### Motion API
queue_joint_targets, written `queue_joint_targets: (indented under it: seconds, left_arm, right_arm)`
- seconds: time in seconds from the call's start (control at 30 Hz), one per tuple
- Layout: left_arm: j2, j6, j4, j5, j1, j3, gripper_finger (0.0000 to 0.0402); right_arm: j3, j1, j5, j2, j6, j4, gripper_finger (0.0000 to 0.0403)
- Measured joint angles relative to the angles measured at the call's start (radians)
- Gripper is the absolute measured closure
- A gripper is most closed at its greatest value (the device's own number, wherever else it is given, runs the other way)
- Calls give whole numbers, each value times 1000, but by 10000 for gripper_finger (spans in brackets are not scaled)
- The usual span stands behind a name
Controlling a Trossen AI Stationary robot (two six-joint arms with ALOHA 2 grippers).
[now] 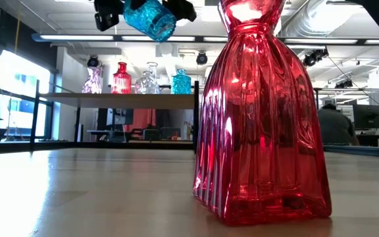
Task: Sort vases onto shelf
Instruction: Put the bottom blue vase on the shelf aligned with the other blue vase
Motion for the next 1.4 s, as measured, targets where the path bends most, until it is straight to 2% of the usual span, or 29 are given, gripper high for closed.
queue_joint_targets:
  seconds: [0.13, 0.5, 0.77, 1.0, 1.27, 1.4]
  left_arm:
    - [-10, -31, -31, 14, 23, 17, 291]
    - [-63, 28, -122, 1, 38, 102, 289]
    - [-131, 29, -150, -21, 43, 104, 289]
    - [-151, 29, -148, -37, 44, 104, 289]
    - [-150, 20, -148, -87, 44, 104, 289]
    - [-150, -15, -148, -111, 44, 104, 289]
  right_arm:
    - [0, 6, 20, -1, 15, -10, 127]
    - [2, 9, 101, -40, 30, -31, 127]
    - [2, 1, 198, -126, 23, -92, 126]
    - [3, -17, 263, -223, -48, -137, 126]
    - [3, -88, 280, -305, -147, -229, 126]
    - [3, -138, 241, -321, -211, -265, 126]
